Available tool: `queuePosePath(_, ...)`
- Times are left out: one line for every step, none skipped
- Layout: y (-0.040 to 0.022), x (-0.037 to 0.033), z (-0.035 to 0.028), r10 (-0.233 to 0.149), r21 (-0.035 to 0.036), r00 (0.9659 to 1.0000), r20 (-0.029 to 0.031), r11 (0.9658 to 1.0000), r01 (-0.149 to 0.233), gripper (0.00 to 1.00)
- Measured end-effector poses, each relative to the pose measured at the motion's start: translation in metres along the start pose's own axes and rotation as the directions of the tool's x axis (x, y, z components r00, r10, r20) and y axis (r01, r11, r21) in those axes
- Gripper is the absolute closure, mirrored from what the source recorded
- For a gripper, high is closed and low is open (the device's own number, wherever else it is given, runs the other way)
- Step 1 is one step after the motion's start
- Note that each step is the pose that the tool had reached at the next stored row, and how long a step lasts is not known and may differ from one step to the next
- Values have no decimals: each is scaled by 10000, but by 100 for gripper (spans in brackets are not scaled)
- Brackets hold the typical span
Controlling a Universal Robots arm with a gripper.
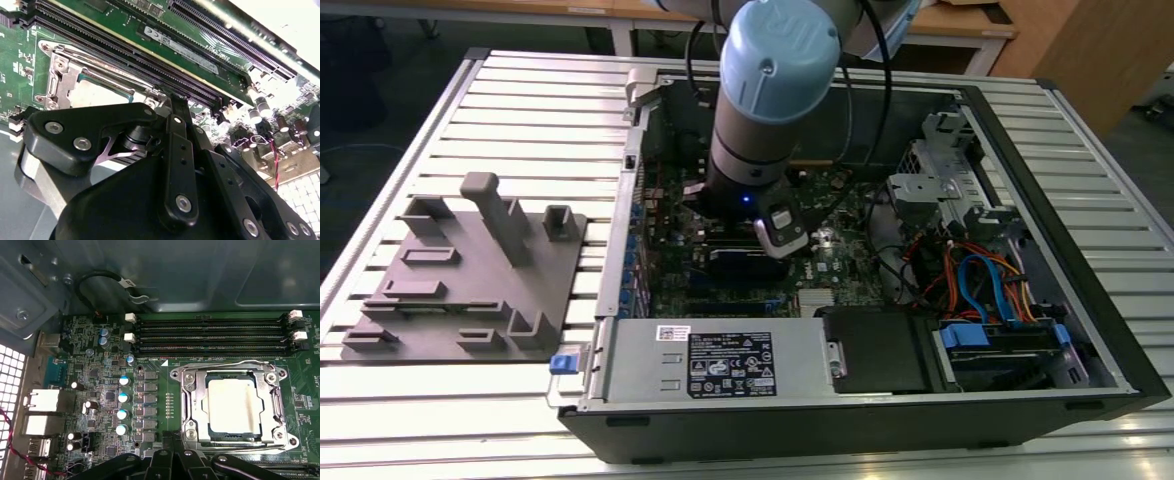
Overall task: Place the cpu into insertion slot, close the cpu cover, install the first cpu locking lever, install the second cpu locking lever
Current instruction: 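Install the second cpu locking lever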
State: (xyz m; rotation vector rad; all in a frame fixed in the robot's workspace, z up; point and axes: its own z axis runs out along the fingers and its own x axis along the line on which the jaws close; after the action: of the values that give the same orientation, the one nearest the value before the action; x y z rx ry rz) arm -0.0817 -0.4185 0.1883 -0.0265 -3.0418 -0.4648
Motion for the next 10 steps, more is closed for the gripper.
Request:
queuePosePath(1, 1, -4, 0, 1, 10000, 0, 10000, 0, 90)
queuePosePath(2, 2, -8, 0, 0, 10000, -1, 10000, 0, 90)
queuePosePath(4, 3, -14, -1, -2, 10000, 0, 10000, 1, 90)
queuePosePath(6, 3, -17, -1, -5, 10000, 1, 10000, 1, 90)
queuePosePath(8, 4, -22, -1, -5, 10000, 2, 10000, 1, 90)
queuePosePath(10, 5, -29, -1, -2, 10000, 1, 10000, 1, 90)
queuePosePath(12, 6, -37, 0, -1, 10000, 0, 10000, 0, 90)
queuePosePath(15, 7, -45, -1, -1, 10000, 0, 10000, 1, 90)
queuePosePath(18, 7, -52, 0, -1, 10000, 0, 10000, 0, 90)
queuePosePath(20, 8, -60, 0, -1, 10000, 0, 10000, 0, 90)
